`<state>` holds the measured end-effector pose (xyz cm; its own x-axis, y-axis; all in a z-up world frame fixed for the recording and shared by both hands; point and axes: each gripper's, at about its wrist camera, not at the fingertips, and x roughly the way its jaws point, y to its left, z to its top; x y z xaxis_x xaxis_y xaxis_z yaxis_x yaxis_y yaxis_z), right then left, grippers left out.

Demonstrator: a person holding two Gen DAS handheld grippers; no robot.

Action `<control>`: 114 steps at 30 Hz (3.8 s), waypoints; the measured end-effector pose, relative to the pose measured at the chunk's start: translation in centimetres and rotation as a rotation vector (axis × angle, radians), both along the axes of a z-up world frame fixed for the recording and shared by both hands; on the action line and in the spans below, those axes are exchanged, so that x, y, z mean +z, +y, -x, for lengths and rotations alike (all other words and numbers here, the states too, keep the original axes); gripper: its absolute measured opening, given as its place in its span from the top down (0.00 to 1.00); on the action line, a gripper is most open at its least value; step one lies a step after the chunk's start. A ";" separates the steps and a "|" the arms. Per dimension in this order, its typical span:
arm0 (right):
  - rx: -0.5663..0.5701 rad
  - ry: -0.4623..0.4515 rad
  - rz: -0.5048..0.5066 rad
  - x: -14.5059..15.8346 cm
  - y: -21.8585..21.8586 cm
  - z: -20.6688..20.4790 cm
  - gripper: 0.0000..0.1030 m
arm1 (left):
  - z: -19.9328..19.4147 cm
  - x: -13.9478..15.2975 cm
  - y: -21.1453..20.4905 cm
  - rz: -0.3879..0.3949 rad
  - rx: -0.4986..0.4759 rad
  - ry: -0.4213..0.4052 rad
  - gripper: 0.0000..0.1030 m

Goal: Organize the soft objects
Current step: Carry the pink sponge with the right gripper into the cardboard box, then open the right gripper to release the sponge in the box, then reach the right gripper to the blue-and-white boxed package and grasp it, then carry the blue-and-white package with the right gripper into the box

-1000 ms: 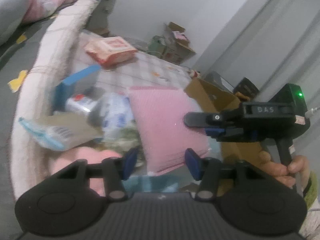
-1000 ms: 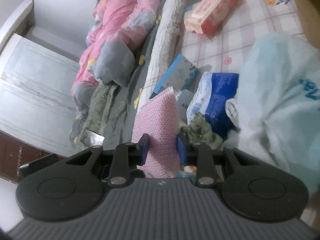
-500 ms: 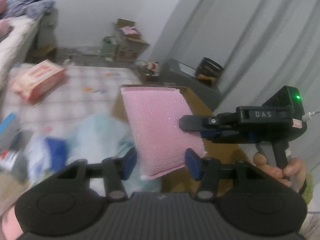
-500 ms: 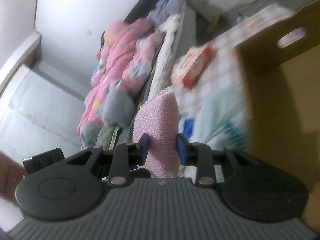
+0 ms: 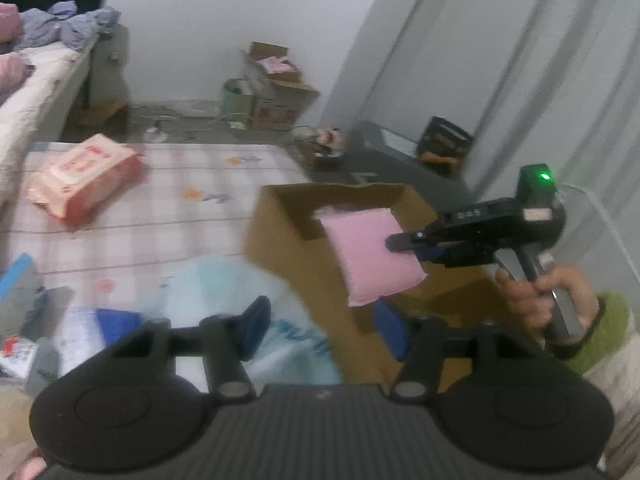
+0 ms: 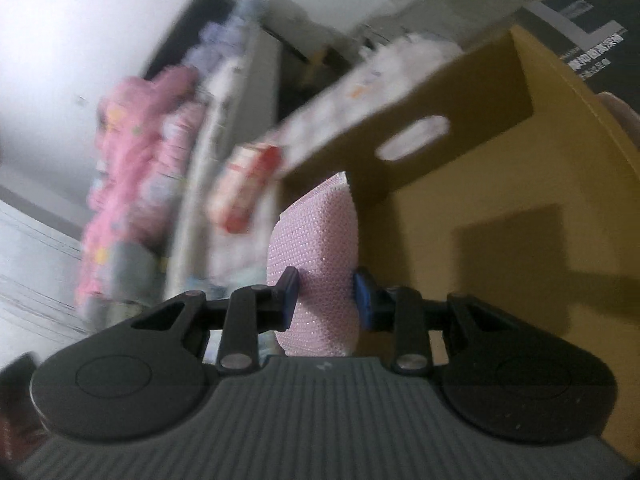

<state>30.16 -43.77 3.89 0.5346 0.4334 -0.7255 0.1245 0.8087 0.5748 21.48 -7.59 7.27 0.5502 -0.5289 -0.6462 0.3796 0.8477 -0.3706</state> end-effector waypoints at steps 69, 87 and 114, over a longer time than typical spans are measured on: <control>0.284 0.162 -0.170 -5.9 33.4 -10.7 0.72 | -8.1 -6.6 17.4 -0.456 0.186 0.049 0.42; 0.225 0.155 -0.246 -8.4 34.0 -12.5 0.70 | -10.2 -6.1 23.2 -0.277 0.363 0.170 0.80; 0.232 0.046 -0.767 -5.6 29.3 1.9 0.52 | 4.8 0.3 22.0 0.421 0.320 0.038 0.80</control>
<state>28.27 -14.49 -1.67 0.3465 0.9166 -0.1993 0.0387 0.1983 0.9794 16.68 14.43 7.54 0.7071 -0.5561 -0.4367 0.1061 0.6940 -0.7121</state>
